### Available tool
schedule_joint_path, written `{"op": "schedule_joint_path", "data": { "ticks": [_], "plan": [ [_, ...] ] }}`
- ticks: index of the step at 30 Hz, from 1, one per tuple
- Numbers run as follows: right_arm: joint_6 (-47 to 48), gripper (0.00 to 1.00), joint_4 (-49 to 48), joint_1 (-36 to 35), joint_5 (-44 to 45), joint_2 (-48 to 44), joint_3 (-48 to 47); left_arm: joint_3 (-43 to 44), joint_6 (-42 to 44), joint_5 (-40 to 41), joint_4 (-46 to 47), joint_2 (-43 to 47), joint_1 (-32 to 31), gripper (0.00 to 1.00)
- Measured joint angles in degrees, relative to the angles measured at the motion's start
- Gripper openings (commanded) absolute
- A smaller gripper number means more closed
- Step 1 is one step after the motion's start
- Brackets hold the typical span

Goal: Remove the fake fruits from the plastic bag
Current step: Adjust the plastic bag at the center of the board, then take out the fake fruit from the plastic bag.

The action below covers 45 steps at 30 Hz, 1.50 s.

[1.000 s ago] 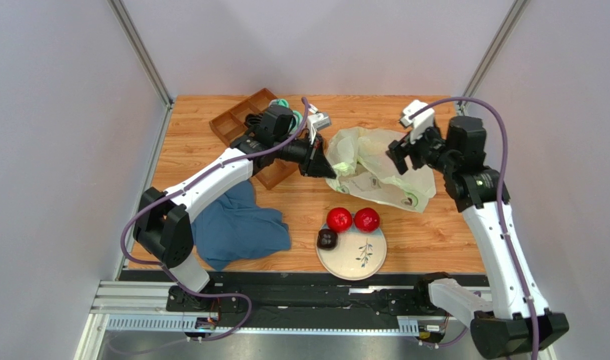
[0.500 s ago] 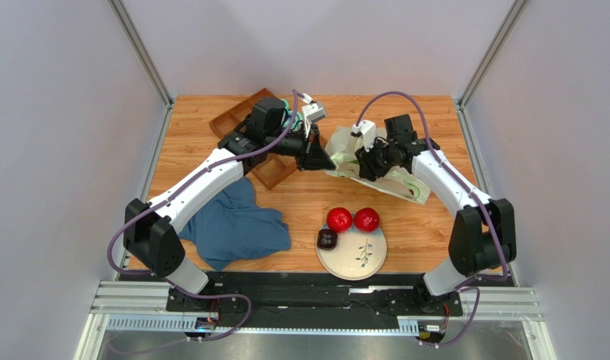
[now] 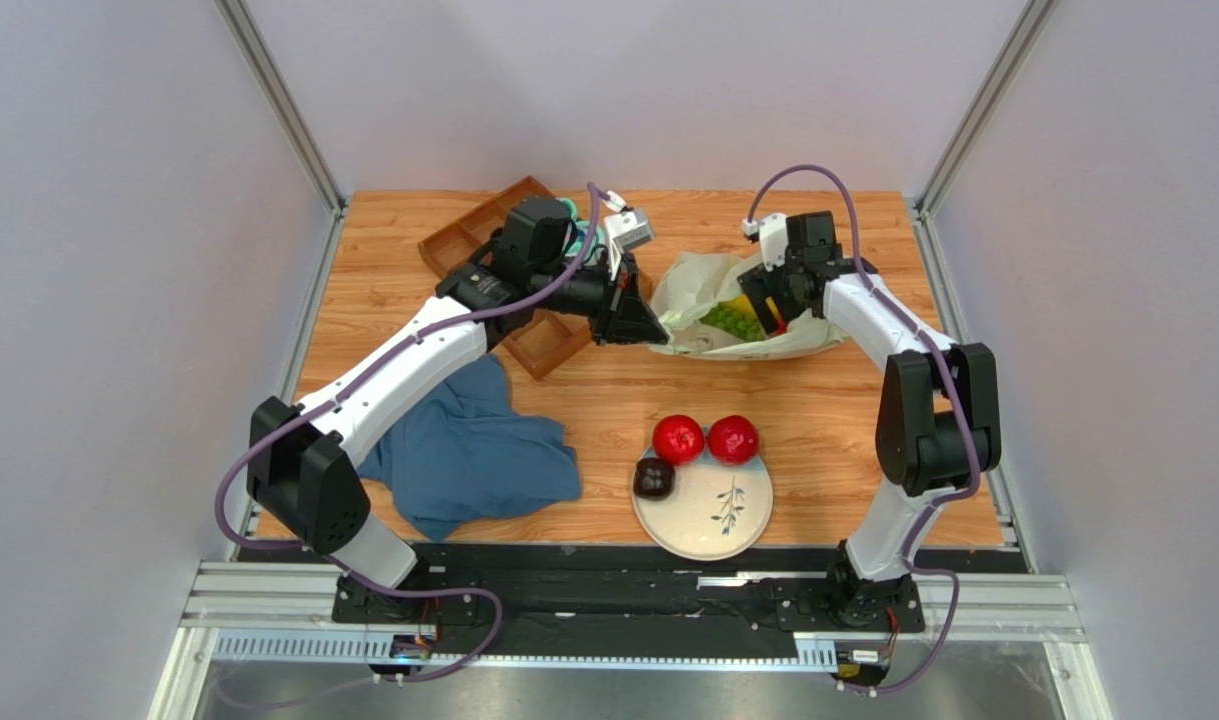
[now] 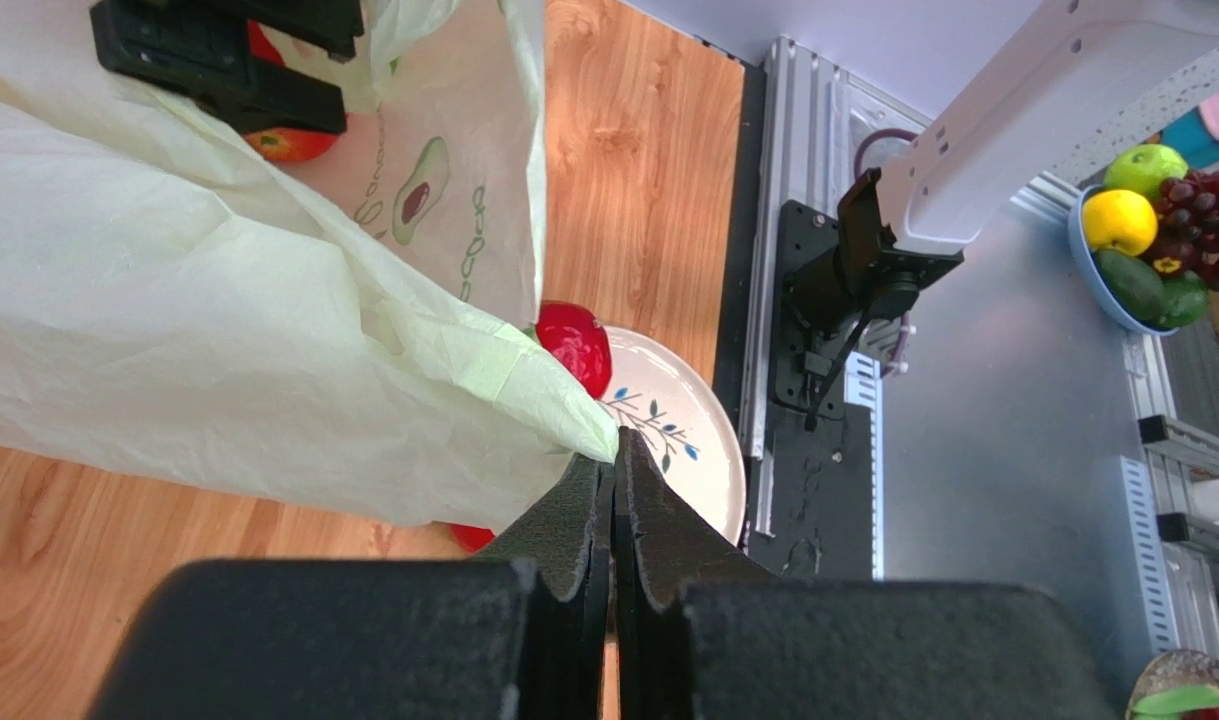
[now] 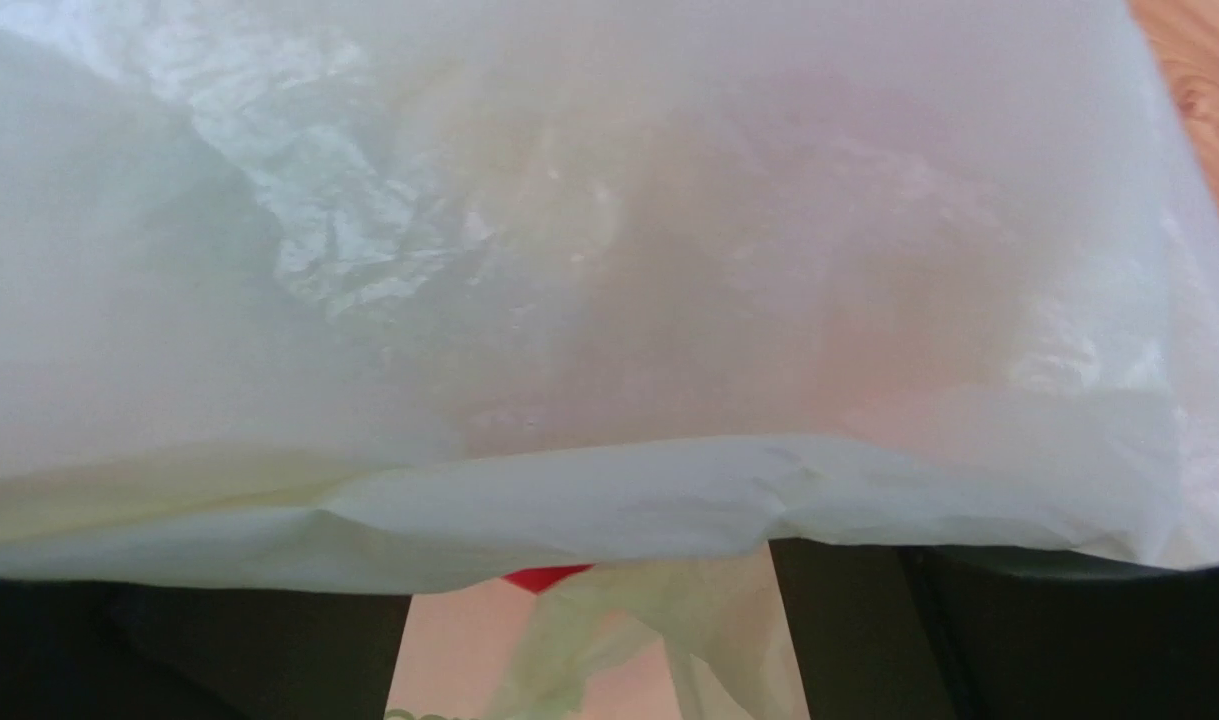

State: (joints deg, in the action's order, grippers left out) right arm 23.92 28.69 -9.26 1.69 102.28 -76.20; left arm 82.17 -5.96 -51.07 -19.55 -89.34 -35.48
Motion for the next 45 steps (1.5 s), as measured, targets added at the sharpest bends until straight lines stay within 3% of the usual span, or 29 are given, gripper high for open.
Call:
{"op": "schedule_joint_path", "data": {
  "ticks": [1,2,16,17,21,25,30,38,45],
  "plan": [
    [-0.11,0.88,-0.63,0.24,0.92,-0.09,-0.02,0.0,0.15,0.0,-0.09,0.0,0.0,0.0],
    [-0.15,0.99,-0.85,0.33,1.4,-0.26,-0.02,0.0,0.24,0.0,-0.22,0.0,0.0,0.0],
    [1.25,0.99,-1.31,-0.11,6.19,3.96,0.5,1.84,0.31,-0.28,-0.37,-2.54,0.02,0.0],
    [1.49,0.97,-1.18,-0.15,6.93,4.74,0.44,1.84,0.33,-0.24,-0.37,-2.73,0.0,0.0],
    [2.75,0.68,1.33,-0.26,9.11,8.76,-0.85,1.84,0.35,0.44,-0.42,-3.41,0.0,0.0],
    [3.23,0.54,3.17,0.09,7.69,8.39,-1.4,1.84,0.35,0.44,-0.42,-3.69,0.0,0.0],
    [3.65,0.59,7.58,0.94,-2.23,2.73,-2.19,2.05,0.37,0.63,-0.39,-4.09,0.0,0.0],
    [4.0,0.63,10.23,3.3,-26.25,-19.61,-2.23,3.48,0.37,1.81,-0.39,-6.14,0.0,0.0],
    [2.1,0.59,15.32,3.72,-37.51,-23.06,-2.16,3.96,0.55,2.43,-0.37,-6.38,0.0,0.0]
  ]
}}
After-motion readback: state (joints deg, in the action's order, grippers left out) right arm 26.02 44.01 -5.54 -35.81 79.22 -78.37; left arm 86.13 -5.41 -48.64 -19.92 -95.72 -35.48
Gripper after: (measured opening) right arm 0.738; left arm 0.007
